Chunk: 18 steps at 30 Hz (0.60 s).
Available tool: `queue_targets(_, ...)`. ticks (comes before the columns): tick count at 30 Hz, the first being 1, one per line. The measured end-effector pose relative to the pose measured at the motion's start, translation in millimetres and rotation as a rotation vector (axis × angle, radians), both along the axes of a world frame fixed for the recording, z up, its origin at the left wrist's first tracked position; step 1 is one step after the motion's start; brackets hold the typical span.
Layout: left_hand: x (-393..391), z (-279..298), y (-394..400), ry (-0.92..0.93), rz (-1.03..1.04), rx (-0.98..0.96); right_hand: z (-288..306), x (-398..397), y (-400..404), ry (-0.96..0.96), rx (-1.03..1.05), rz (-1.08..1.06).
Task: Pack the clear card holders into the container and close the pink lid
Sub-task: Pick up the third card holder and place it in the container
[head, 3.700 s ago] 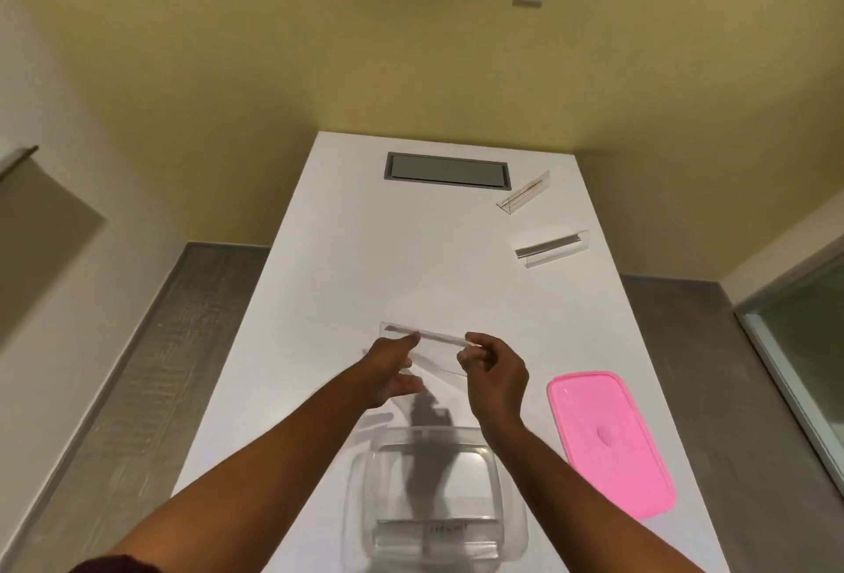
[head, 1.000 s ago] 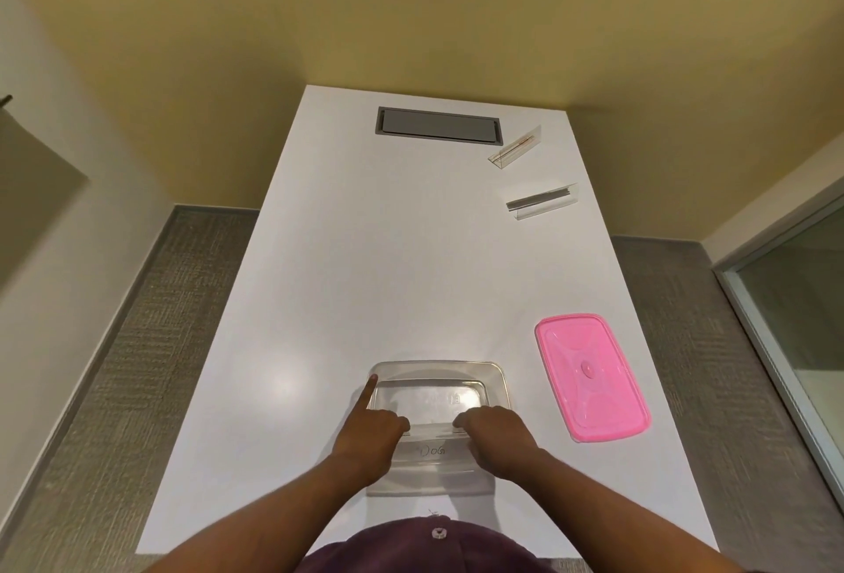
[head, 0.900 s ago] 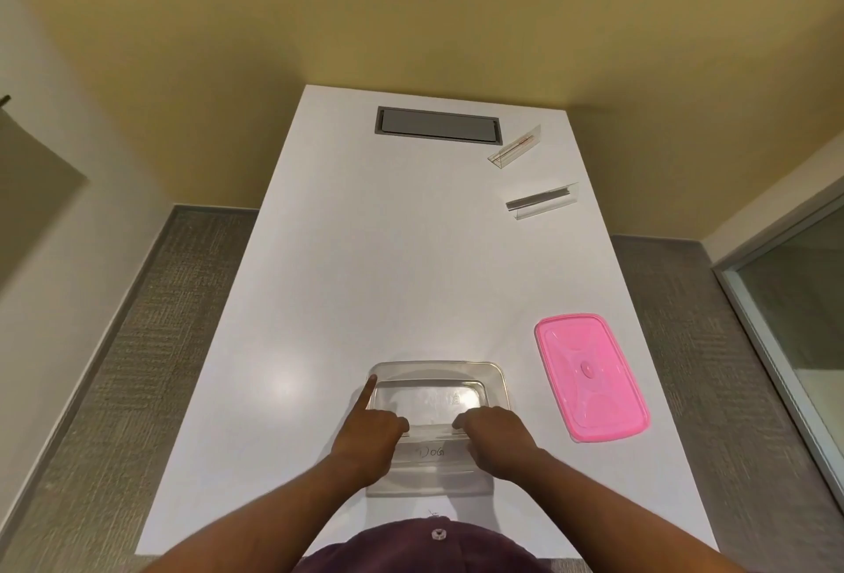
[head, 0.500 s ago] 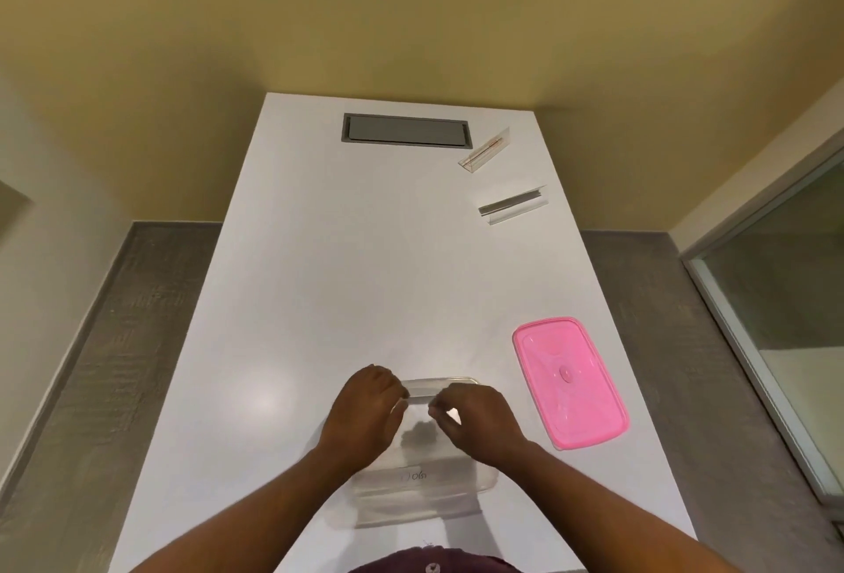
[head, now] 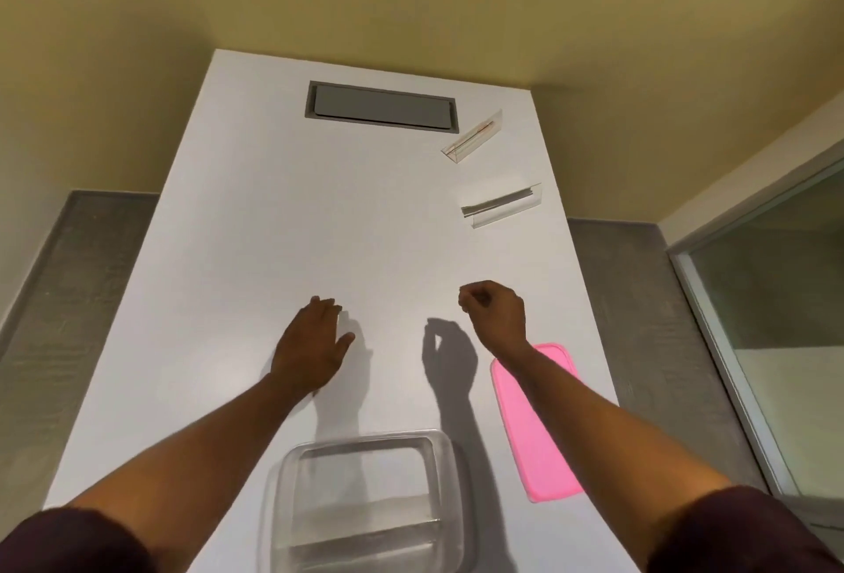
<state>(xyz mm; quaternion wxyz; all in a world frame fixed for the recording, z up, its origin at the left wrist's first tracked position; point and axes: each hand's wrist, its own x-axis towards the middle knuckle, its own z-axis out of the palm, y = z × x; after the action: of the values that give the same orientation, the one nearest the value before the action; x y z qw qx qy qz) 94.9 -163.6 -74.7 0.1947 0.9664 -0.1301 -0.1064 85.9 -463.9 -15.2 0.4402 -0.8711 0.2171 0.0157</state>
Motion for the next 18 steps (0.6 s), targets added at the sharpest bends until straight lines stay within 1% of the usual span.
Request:
queue_targets(3, 26.6, -19.4, -2.0, 0.081, 0.001, 0.029, -8.6, 51.3, -25.3, 0.082, 0.172, -0.177)
queue_targets(5, 43.7, -34.7, -1.5, 0.075, 0.003, 0.046, -19.4, 86.9, -45.1, 0.138, 0.23, -0.244)
queue_targets(7, 55.2, -48.7, -0.5, 0.048, 0.001, 0.071, -27.1, 119.4, -61.6, 0.196, 0.244, -0.273)
queue_targets(10, 63.2, -68.2, -1.8, 0.05, 0.004, 0.08, -38.0, 166.7, -83.6, 0.288, 0.145, -0.294)
queue_targets(12, 59.9, -77.2, -4.4, 0.022, 0.009, 0.094, -41.0, 191.0, -93.1, 0.321, 0.128, -0.32)
queue_targets(18, 52.2, -88.9, -10.3, -0.024, 0.06, 0.084, -53.8, 245.3, -102.3, 0.405, 0.227, -0.422)
